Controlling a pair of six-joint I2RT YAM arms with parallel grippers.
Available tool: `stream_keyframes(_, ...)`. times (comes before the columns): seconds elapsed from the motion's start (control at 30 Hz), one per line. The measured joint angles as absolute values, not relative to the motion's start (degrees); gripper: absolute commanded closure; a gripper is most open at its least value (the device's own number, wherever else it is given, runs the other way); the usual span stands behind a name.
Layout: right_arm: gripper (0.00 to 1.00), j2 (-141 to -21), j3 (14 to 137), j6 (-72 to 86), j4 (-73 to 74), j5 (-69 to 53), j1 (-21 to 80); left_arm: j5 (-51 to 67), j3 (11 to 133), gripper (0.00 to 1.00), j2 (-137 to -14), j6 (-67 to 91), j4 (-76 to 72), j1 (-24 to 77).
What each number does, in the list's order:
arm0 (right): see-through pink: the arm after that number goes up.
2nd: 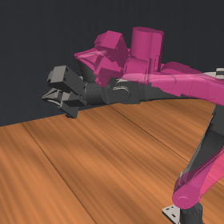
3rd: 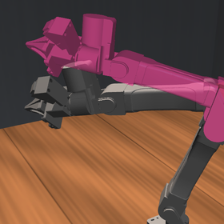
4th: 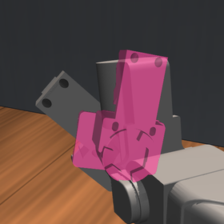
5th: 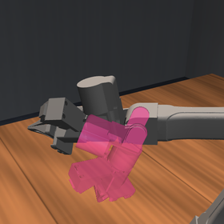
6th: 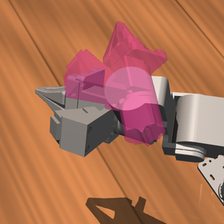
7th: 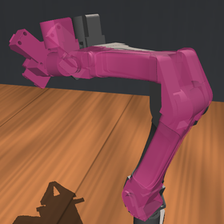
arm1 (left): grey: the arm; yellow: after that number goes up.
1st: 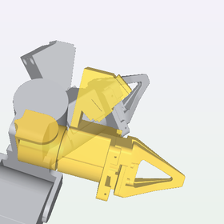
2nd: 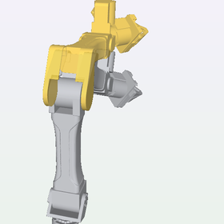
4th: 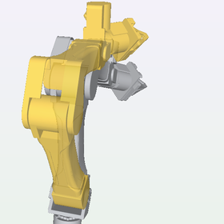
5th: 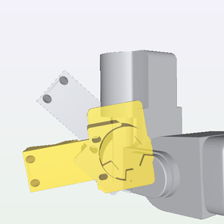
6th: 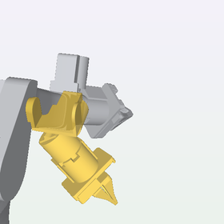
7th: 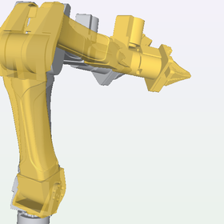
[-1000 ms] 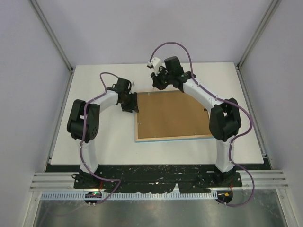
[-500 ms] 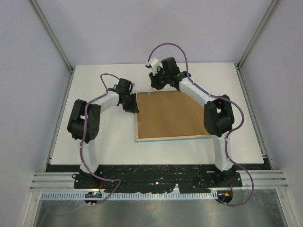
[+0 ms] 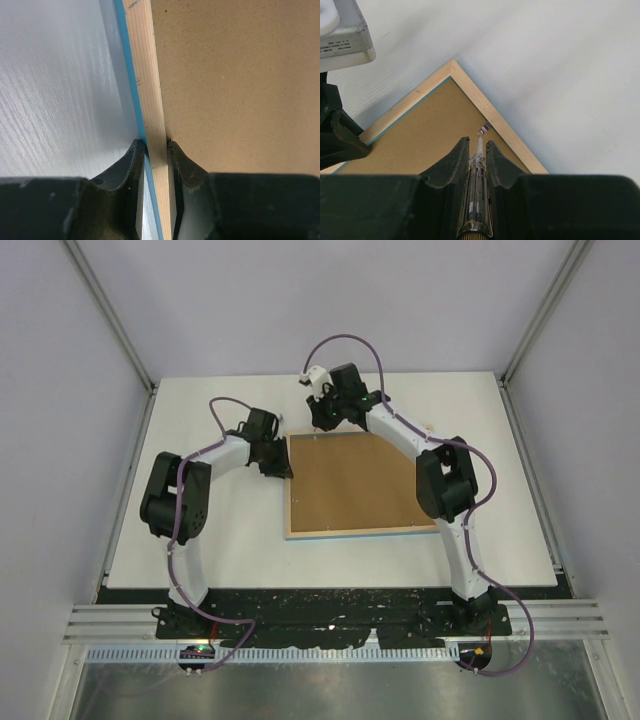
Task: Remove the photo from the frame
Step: Release the photo frame item from the photo frame.
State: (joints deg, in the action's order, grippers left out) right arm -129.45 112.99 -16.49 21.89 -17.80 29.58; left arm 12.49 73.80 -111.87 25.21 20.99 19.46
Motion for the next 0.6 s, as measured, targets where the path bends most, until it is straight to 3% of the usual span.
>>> stream_keyframes(0.6,0.92,-133.1,114.3,-18.1,22.4,-10.7,31.0,13.1,73.0,0.79,-111.7,25.4,19.3,19.3)
